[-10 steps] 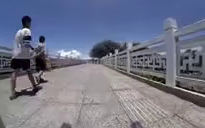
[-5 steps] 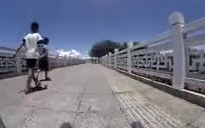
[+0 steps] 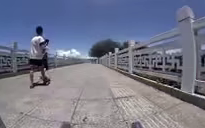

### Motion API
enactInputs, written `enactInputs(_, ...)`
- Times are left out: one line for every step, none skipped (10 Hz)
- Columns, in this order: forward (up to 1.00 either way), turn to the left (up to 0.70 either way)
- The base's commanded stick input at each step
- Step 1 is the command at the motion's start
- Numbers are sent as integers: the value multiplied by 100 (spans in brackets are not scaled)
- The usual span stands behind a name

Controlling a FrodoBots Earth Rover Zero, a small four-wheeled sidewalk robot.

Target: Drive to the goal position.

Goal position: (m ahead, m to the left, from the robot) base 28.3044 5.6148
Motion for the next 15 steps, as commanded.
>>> enactInputs(45, 27)
enactInputs(45, 27)
enactInputs(45, 25)
enactInputs(45, 4)
enactInputs(45, 0)
enactInputs(45, 0)
enactInputs(45, 0)
enactInputs(45, 0)
enactInputs(45, 0)
enactInputs(45, 0)
enactInputs(45, 0)
enactInputs(45, 0)
enactInputs(45, 0)
enactInputs(45, 0)
enactInputs(45, 0)
